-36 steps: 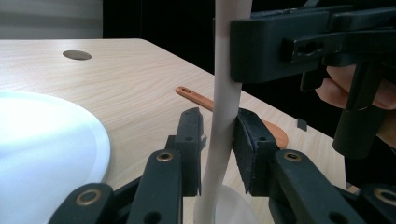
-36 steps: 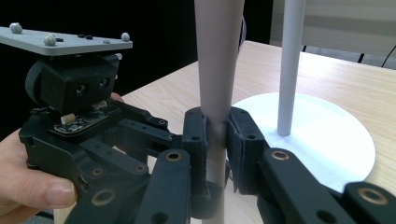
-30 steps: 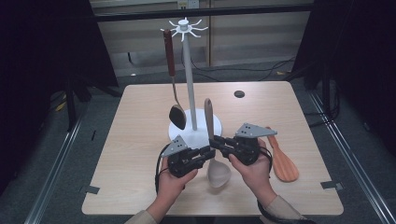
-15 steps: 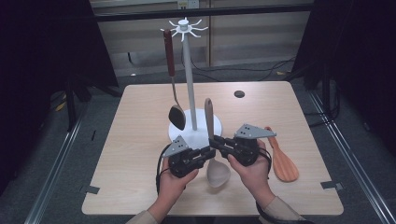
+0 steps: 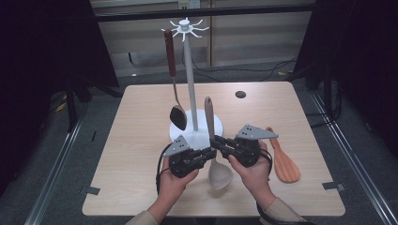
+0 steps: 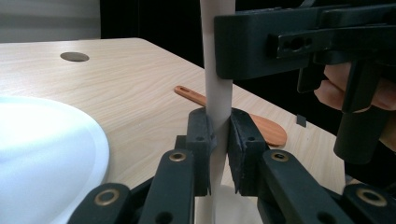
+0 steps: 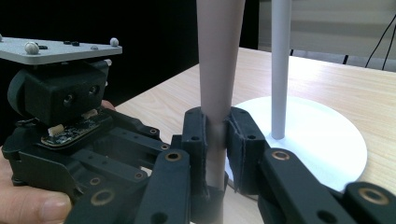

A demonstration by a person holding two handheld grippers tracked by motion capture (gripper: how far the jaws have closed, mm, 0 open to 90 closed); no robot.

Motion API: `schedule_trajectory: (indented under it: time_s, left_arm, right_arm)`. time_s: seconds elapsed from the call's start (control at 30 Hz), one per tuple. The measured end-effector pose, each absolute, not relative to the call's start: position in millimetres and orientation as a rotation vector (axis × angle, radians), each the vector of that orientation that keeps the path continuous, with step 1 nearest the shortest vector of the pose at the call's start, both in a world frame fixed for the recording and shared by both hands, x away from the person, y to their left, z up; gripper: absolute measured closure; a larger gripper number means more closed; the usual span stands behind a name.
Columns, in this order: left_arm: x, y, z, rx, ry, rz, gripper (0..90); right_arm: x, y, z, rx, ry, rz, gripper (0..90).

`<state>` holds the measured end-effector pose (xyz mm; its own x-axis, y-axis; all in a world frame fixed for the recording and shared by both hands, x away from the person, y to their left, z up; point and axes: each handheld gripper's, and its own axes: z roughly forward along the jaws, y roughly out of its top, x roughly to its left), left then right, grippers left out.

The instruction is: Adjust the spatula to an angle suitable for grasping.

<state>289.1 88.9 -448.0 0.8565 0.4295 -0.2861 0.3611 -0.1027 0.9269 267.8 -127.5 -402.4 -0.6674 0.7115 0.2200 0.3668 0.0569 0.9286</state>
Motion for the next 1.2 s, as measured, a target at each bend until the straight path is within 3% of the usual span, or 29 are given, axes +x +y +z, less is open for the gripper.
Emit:
schedule_trajectory:
  time_s: [0.2, 0.63, 1.2]
  left_arm:
    - [290, 90, -445, 1.732, 0.614, 0.069, 79.9]
    - [295, 99, -435, 1.747, 0.618, 0.078, 79.9]
    - [310, 123, -413, 1.705, 0.564, 0.071, 79.9]
  right_arm:
    - [269, -129, -403, 1.080, 2.033, 1.667, 77.1]
    - [277, -154, -398, 1.104, 1.907, 1.682, 43.4]
    - [286, -164, -410, 1.140, 1.958, 1.573, 33.3]
